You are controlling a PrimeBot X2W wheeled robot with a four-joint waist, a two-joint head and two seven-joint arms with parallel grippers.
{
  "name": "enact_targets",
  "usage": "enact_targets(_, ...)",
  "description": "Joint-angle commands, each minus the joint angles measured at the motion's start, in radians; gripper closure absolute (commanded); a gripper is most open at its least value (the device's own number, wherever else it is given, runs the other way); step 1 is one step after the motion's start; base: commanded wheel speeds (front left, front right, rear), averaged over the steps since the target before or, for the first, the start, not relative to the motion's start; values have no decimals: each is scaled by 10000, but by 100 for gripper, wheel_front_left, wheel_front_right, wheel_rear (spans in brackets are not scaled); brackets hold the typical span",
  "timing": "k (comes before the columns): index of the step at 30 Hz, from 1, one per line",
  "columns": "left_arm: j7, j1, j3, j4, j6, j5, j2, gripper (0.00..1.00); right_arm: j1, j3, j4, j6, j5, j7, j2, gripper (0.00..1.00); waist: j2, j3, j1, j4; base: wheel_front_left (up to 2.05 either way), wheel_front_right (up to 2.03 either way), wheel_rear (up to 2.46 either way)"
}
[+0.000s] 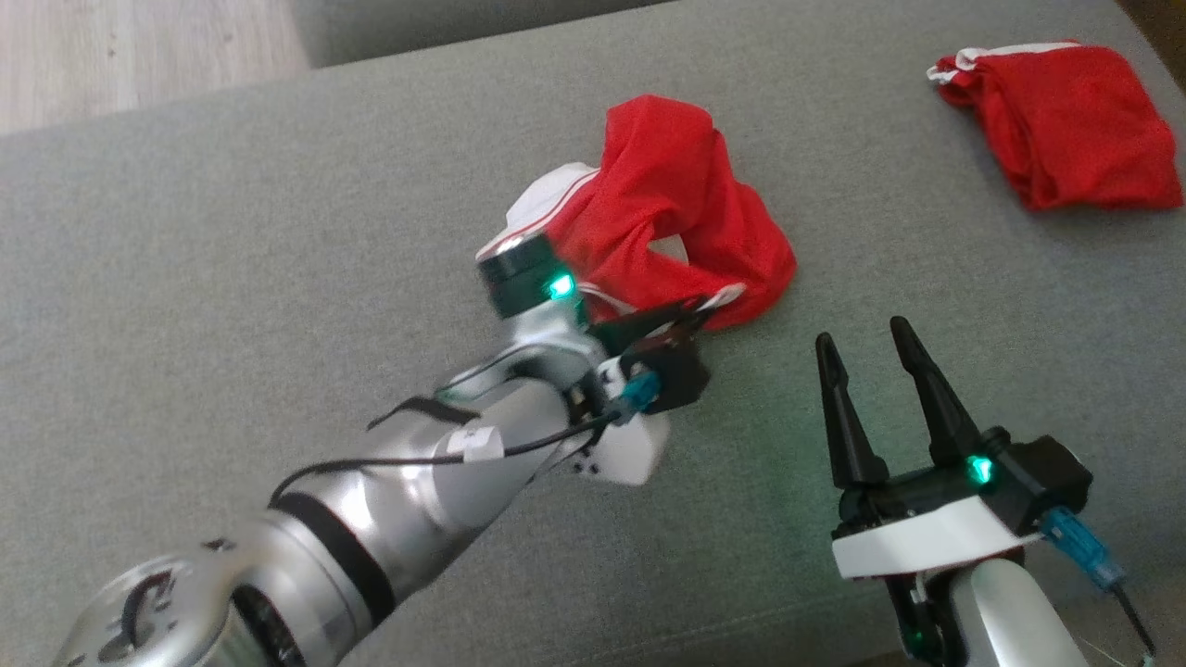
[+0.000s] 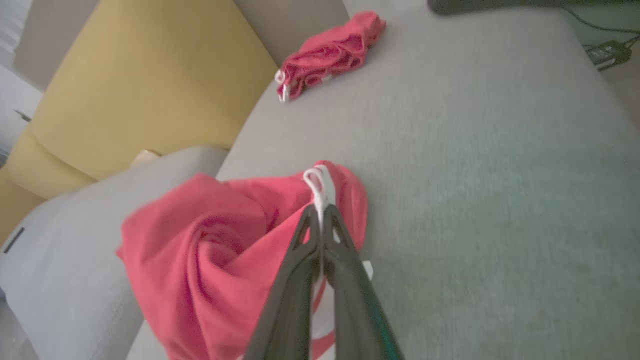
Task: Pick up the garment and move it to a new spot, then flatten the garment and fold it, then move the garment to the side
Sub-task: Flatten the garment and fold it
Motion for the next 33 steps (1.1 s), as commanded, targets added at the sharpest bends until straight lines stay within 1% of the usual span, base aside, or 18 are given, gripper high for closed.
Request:
enact_targets(1, -51, -851, 467, -628, 150, -54, 16, 100, -308, 233, -284, 73, 123, -107, -47, 0, 0, -186, 0, -42, 0, 0, 0)
enact_targets(4, -51, -1302, 1092, -1581, 277, -69, 50, 100, -219, 273, -232, 73, 200, -107, -47, 0, 0, -524, 0, -139, 0, 0, 0)
enact_targets(9, -51, -2335, 2335, -2817, 112, -19, 505, 100, -35, 443, -169, 73, 348, -107, -47, 0, 0, -1102, 0, -509, 0, 0, 0)
enact_targets(11, -51, -2925, 2851, -3064, 31, 71, 700, 100, 8, 513, -155, 73, 395, -107, -47, 0, 0, -1214, 0, -676, 0, 0, 0)
enact_targets(13, -51, -3510, 3434, -3284, 99, 148, 811, 100, 38, 553, -140, 73, 403, -107, -47, 0, 0, -1264, 0, -758, 0, 0, 0)
enact_targets(16, -51, -4077, 4072, -3252, 135, 238, 898, 100, 101, 420, -174, 73, 394, -107, -47, 0, 0, -1295, 0, -653, 0, 0, 0)
enact_targets(18, -51, -4057, 4492, -3287, 262, 203, 1020, 100, 128, 331, -221, 73, 403, -107, -47, 0, 0, -1308, 0, -573, 0, 0, 0)
enact_targets(21, -51, -3243, 4933, -3262, 402, 40, 1386, 100, 201, 139, -310, 73, 416, -107, -47, 0, 0, -1334, 0, -320, 0, 0, 0)
enact_targets(26, -51, -324, 5522, -3196, 609, -616, 2158, 100, 437, -32, -378, 73, 345, -107, -47, 0, 0, -1363, 0, 234, 0, 0, 0)
enact_targets(27, -51, -324, 5522, -3196, 609, -616, 2158, 100, 437, -32, -378, 73, 345, -107, -47, 0, 0, -1363, 0, 234, 0, 0, 0)
enact_targets(28, -51, 324, 5669, -3236, 670, -759, 2299, 100, 496, -105, -399, 73, 318, -107, -47, 0, 0, -1360, 0, 364, 0, 0, 0)
enact_targets(30, -51, 1494, 5951, -3348, 841, -867, 2656, 100, 600, -216, -425, 73, 253, -107, -47, 0, 0, -1348, 0, 579, 0, 0, 0)
enact_targets(33, -51, 2818, 6508, -3569, 1190, -882, 3163, 100, 683, -295, -456, 73, 147, -107, -47, 0, 0, -1302, 0, 807, 0, 0, 0)
